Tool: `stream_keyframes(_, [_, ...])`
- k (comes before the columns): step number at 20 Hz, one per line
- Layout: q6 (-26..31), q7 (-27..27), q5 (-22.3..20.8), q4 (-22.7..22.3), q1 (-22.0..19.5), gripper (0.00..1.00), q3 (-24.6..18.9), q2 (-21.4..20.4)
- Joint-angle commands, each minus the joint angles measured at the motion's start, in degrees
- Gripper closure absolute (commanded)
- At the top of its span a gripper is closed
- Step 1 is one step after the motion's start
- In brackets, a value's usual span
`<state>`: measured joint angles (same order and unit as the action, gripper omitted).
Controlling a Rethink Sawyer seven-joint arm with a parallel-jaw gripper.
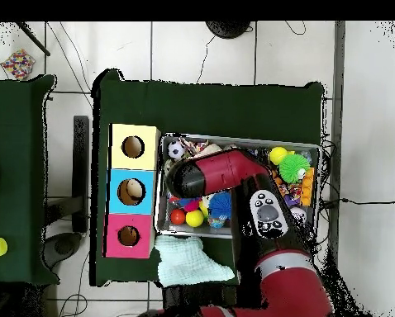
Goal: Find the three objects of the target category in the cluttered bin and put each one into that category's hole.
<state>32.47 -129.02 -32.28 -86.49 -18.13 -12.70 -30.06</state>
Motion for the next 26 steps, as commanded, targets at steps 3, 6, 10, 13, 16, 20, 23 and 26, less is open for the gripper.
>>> stream_keyframes(3, [9.42, 5.14, 2.42, -9.61, -0.05, 0.00, -0.75, -11.92])
stream_keyframes(6, [4.34, 4.60, 0.56, -10.24, -0.67, 0.00, -0.88, -11.70])
stream_keyframes(10, [0.79, 5.70, -0.73, -9.72, -2.61, 0.00, -2.46, -10.10])
stream_keyframes(13, [1.72, 5.75, -0.73, -9.56, -2.41, 0.00, -2.52, -10.30])
stream_keyframes(16, [2.11, 5.31, -0.72, -9.36, -2.06, 0.00, -2.46, -10.39])
stream_keyframes(20, [2.04, 1.74, 0.32, -9.09, -0.83, 0.00, -1.41, -10.22])
stream_keyframes(23, [-0.99, 0.97, 0.85, -9.07, -1.47, 0.00, -2.59, -9.20])
stream_keyframes(26, [-2.76, -0.19, -0.01, -8.73, -0.82, 0.00, -1.81, -7.94])
